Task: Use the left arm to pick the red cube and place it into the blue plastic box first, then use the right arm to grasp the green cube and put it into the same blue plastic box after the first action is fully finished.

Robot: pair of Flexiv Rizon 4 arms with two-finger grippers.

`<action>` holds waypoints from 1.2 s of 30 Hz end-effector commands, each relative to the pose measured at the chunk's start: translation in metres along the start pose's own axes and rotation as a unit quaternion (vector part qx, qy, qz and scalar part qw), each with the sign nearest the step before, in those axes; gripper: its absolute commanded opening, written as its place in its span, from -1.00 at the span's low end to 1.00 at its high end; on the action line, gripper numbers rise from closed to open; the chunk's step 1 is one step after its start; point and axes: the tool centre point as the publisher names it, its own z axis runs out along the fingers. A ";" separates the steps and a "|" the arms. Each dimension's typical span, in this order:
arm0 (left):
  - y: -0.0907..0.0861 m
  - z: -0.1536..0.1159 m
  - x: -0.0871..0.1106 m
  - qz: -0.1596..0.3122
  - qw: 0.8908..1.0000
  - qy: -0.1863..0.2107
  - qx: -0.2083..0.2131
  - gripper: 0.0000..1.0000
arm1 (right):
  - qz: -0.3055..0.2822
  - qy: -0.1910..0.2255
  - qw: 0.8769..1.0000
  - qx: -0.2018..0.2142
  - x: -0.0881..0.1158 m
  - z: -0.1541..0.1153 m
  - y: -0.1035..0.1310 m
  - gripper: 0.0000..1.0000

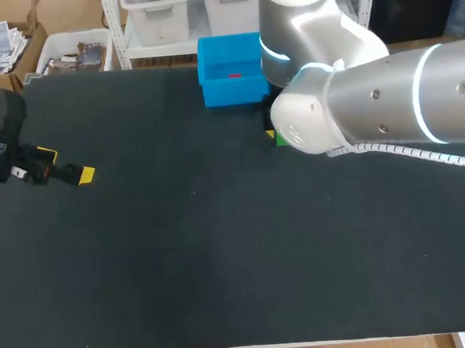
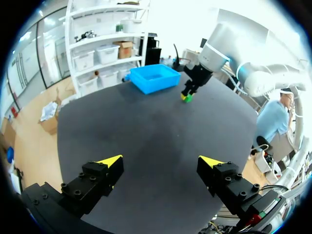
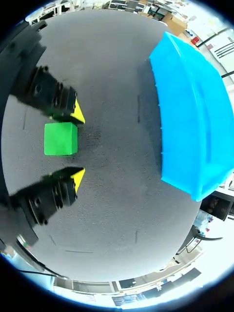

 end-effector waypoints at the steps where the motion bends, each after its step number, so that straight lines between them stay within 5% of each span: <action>1: 0.002 0.001 0.002 0.001 1.000 -0.004 0.003 1.00 | 0.001 0.002 1.000 0.000 -0.001 0.000 0.000 -1.00; 11: 0.002 0.001 0.002 0.001 1.000 -0.004 0.003 1.00 | 0.008 -0.006 1.000 0.012 -0.003 -0.014 -0.007 -1.00; 26: 0.002 0.001 0.002 0.001 1.000 -0.004 0.003 1.00 | 0.034 -0.069 0.997 -0.004 -0.035 -0.120 -0.022 -1.00; 36: 0.002 0.001 0.002 0.001 1.000 -0.004 0.003 1.00 | 0.023 -0.124 0.991 -0.038 -0.043 -0.140 -0.011 -1.00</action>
